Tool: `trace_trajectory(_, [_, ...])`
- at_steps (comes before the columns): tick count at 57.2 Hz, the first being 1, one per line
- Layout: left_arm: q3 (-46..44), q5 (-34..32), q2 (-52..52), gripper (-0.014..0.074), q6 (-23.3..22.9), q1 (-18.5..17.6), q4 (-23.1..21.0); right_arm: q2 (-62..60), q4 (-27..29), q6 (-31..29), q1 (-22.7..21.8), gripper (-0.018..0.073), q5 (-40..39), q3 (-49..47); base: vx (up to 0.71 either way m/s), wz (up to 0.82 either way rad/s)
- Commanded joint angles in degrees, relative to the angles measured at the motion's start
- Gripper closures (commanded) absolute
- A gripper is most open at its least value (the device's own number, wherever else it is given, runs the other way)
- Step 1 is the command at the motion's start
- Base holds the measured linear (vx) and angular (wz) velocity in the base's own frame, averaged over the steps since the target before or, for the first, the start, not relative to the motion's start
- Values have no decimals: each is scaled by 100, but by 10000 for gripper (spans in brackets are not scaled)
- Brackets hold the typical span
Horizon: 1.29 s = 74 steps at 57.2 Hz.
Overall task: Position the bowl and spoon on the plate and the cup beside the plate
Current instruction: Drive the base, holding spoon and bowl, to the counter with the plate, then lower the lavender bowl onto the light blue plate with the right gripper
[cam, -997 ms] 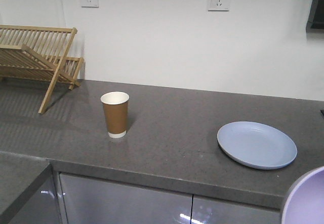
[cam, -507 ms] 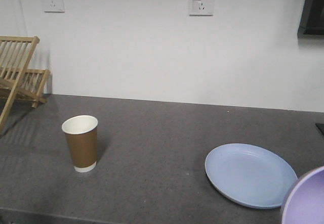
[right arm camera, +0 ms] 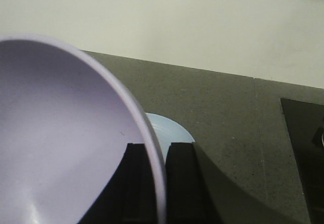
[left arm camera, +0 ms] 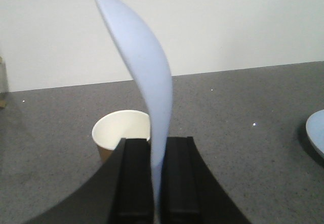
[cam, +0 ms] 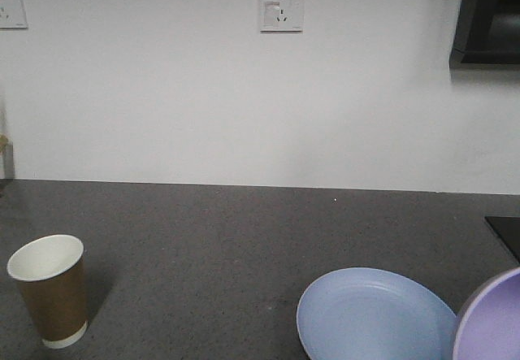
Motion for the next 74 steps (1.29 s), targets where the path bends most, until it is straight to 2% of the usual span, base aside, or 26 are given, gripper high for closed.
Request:
trace_trajectory(1, [-168, -473, 23, 603, -34, -18, -85, 39, 83, -18, -7, 568, -475, -158, 21, -14])
trace_trajectory(37, [-168, -473, 23, 603, -34, -18, -85, 39, 83, -18, -7, 568, -475, -158, 17, 0])
trace_trajectory(74, [-168, -473, 23, 603, -34, -18, -85, 39, 83, -18, -7, 568, -475, -158, 3, 1])
